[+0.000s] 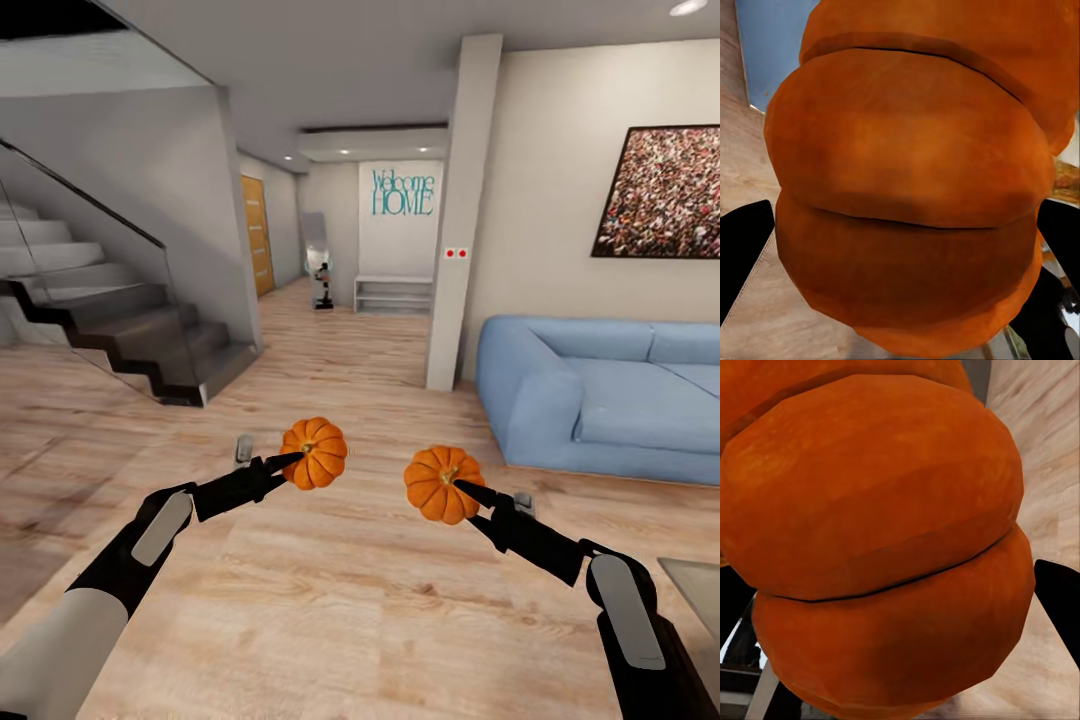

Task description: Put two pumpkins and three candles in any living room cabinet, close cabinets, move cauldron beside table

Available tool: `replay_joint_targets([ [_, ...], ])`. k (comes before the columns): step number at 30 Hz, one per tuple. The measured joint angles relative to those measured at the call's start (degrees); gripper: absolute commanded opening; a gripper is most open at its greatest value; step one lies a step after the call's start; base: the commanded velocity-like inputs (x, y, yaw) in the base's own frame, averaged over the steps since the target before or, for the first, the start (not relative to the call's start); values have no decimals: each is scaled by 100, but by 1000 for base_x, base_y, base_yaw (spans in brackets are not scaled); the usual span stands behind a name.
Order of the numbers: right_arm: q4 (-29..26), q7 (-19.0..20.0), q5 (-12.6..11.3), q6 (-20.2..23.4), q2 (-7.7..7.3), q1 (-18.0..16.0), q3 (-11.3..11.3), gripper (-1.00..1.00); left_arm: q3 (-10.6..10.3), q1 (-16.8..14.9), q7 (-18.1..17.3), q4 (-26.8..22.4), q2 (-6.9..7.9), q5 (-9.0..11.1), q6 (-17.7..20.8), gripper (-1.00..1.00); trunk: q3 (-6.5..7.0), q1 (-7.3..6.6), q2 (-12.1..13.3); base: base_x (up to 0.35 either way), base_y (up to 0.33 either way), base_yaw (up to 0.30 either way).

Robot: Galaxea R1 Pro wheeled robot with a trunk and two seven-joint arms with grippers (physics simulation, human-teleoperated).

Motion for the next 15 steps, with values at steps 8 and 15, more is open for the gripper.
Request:
replay_joint_targets([
  [8,0,0,1,0,0,0,0,-100,4,1,0,0,0,-2,-1,-100,29,0,0,-2,1,274],
  [15,0,0,1,0,0,0,0,-100,0,1,0,0,0,-2,-1,-100,54,0,0,0,0,274],
])
